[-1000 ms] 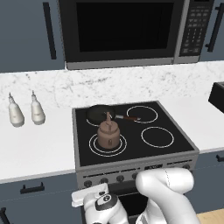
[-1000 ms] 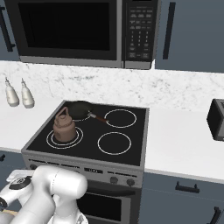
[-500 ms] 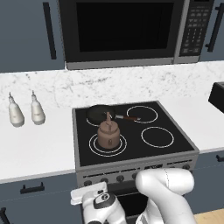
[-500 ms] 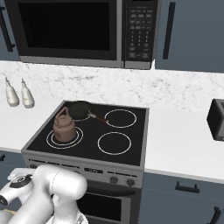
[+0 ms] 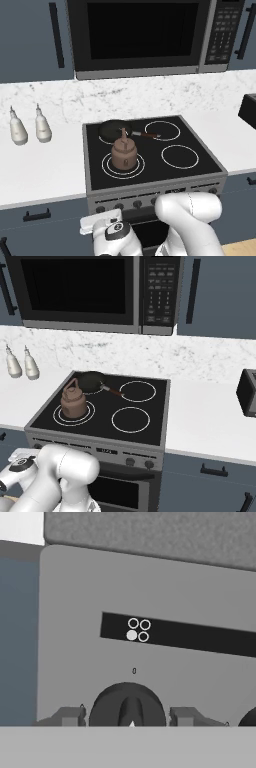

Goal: Pick the kettle from the counter and place it on a stove burner. Then turn the burner on.

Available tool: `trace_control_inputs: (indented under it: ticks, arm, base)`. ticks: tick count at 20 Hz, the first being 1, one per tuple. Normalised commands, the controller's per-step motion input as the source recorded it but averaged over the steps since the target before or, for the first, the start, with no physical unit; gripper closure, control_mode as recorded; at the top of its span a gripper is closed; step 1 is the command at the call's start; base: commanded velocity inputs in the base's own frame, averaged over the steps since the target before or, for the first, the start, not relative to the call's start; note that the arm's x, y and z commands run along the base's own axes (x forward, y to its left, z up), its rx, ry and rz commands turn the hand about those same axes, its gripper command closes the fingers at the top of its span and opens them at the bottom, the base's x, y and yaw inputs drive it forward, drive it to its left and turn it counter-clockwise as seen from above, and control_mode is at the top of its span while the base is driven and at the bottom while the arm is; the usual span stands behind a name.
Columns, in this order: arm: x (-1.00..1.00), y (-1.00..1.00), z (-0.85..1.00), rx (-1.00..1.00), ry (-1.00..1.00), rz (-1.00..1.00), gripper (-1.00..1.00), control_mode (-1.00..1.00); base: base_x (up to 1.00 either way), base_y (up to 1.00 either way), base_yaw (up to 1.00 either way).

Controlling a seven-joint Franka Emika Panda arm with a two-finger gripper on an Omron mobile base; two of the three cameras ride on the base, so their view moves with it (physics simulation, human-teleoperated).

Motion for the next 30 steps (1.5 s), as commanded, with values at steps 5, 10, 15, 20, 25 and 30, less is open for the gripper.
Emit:
trace_control_inputs:
  ticks: [5,10,15,20,25,30]
  arm:
    - [0.00,0.00,0.00,0.00,-0.01,0.00,1.00,-1.00]
    - [0.00,0.00,0.00,-0.08,-0.01,0.00,1.00,-1.00]
    - [-0.01,0.07,0.07,-0.31,0.00,0.04,1.00,-1.00]
    - [-0.05,0.11,0.13,-0.41,0.00,0.03,1.00,-1.00]
    - [0.00,0.08,0.07,-0.36,0.00,0.02,1.00,-1.00]
    - [-0.04,0.07,0.06,-0.35,0.00,0.01,1.00,-1.00]
  base:
    - [0.00,0.00,0.00]
    - [0.00,0.00,0.00]
    - [0.00,0.00,0.00]
    - [0.00,0.00,0.00]
    - [0.00,0.00,0.00]
    - [0.00,0.00,0.00]
